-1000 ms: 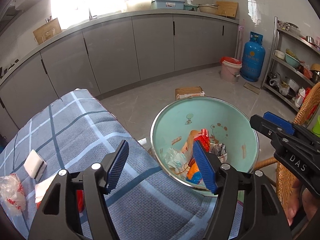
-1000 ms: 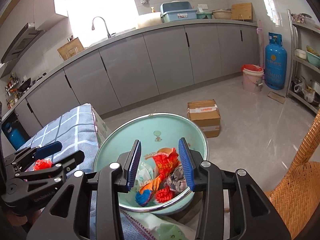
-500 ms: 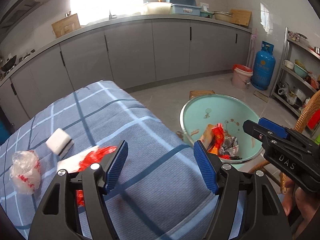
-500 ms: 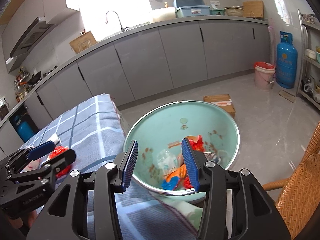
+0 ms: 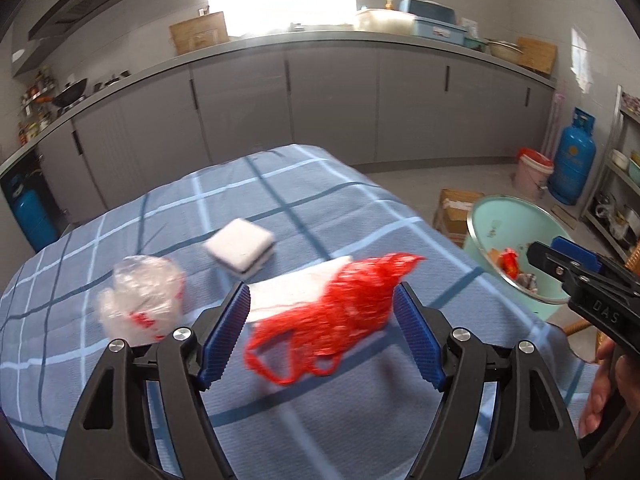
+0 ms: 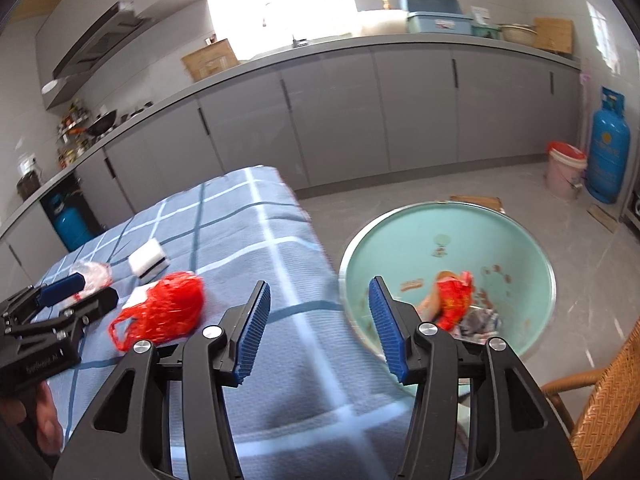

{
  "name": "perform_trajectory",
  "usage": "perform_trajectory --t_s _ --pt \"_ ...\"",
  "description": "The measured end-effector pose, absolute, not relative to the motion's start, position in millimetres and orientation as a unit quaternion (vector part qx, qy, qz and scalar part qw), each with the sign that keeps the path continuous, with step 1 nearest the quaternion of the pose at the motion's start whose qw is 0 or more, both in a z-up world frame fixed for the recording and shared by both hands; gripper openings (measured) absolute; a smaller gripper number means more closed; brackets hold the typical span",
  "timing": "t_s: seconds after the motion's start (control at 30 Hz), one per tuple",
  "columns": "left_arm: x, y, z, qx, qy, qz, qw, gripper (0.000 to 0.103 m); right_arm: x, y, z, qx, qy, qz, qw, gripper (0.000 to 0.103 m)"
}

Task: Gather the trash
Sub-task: 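Move both tools back over the table toward the remaining trash, then grasp the red plastic bag with the right tool while the left tool grasps the clear bag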

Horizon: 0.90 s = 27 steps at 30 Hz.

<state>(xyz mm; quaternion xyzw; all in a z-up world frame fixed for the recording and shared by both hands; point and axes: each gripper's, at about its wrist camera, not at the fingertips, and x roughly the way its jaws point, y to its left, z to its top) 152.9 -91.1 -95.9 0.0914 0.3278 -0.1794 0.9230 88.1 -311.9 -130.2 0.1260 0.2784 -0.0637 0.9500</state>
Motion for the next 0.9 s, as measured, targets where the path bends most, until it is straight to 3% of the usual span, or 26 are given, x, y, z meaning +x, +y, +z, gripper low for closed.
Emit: perform_trajectory --t_s 0.5,0.63,0.73,0.9 --pt "192.9 24.5 -90.1 0.034 0.334 -0.065 0.94 0.098 129.5 -235.7 -124.6 0.074 0.296 0.005 0.952 0.076" --pt "206.4 37.2 -96.1 0.041 0.344 -0.054 0.937 0.098 142.4 -219.5 -126.9 0.066 0.307 0.02 0.949 0.078" --pt "216.3 42.9 -102.7 0.044 0.349 -0.049 0.935 0.098 153.0 -209.3 -132.4 0.06 0.317 0.021 0.946 0.087" --pt "233.9 50.8 -118.7 0.034 0.369 -0.042 0.928 0.098 165.8 -197.8 -142.1 0.054 0.334 0.026 0.941 0.087"
